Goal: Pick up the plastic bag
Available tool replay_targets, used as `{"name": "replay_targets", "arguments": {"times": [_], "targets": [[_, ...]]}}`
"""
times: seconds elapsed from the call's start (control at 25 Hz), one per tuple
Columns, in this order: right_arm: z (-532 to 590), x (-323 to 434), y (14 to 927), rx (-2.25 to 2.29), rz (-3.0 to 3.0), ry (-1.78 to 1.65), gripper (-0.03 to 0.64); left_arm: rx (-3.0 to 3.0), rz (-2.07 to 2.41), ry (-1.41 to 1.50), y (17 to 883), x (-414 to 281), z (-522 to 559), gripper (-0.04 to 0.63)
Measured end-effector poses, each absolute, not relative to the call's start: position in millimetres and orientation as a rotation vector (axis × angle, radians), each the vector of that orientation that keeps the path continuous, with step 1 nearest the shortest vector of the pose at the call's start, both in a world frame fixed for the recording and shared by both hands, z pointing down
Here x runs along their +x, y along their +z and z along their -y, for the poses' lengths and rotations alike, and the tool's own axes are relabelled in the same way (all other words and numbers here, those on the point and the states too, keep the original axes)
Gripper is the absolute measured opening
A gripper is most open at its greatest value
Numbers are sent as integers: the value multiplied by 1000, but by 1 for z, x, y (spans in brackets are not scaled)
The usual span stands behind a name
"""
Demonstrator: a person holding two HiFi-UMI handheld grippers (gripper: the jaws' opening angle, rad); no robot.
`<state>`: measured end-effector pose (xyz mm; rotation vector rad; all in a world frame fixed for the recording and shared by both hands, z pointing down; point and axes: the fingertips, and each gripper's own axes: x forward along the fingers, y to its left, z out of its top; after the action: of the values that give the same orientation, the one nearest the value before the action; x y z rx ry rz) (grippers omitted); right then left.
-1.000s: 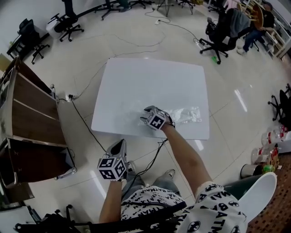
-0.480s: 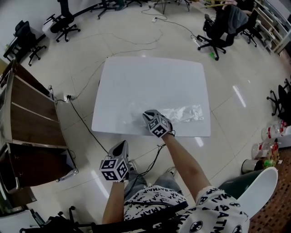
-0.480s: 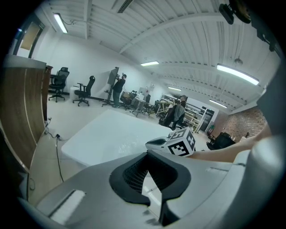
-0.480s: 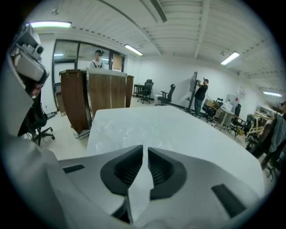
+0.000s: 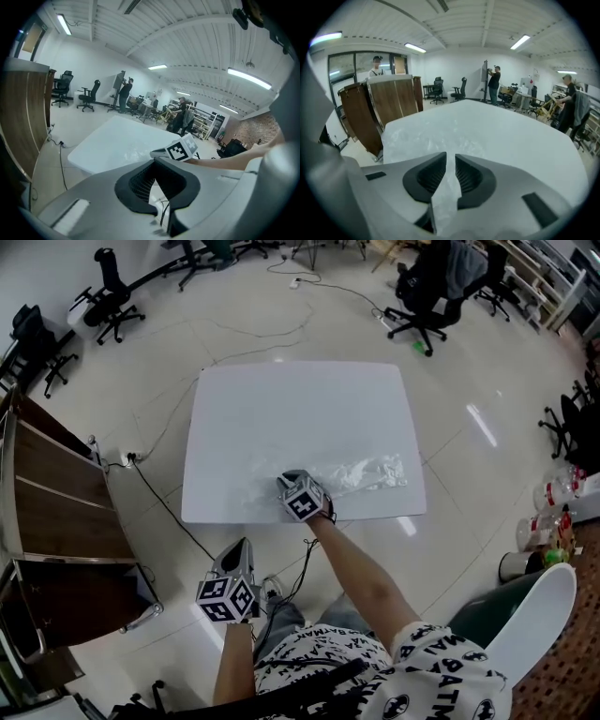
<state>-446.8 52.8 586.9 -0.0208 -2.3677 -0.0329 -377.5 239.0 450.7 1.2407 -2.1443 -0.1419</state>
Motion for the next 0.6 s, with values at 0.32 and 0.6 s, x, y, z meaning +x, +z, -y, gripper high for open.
{"name": "replay_targets", "arguments": {"times": [0.32, 0.6], "targets": [[7, -354, 491, 254, 2628, 367, 28, 1388, 2115, -122, 434, -377, -191, 0], [29, -254, 429, 457, 2714, 509, 0, 1549, 2081, -143, 404, -364, -136, 0]]}}
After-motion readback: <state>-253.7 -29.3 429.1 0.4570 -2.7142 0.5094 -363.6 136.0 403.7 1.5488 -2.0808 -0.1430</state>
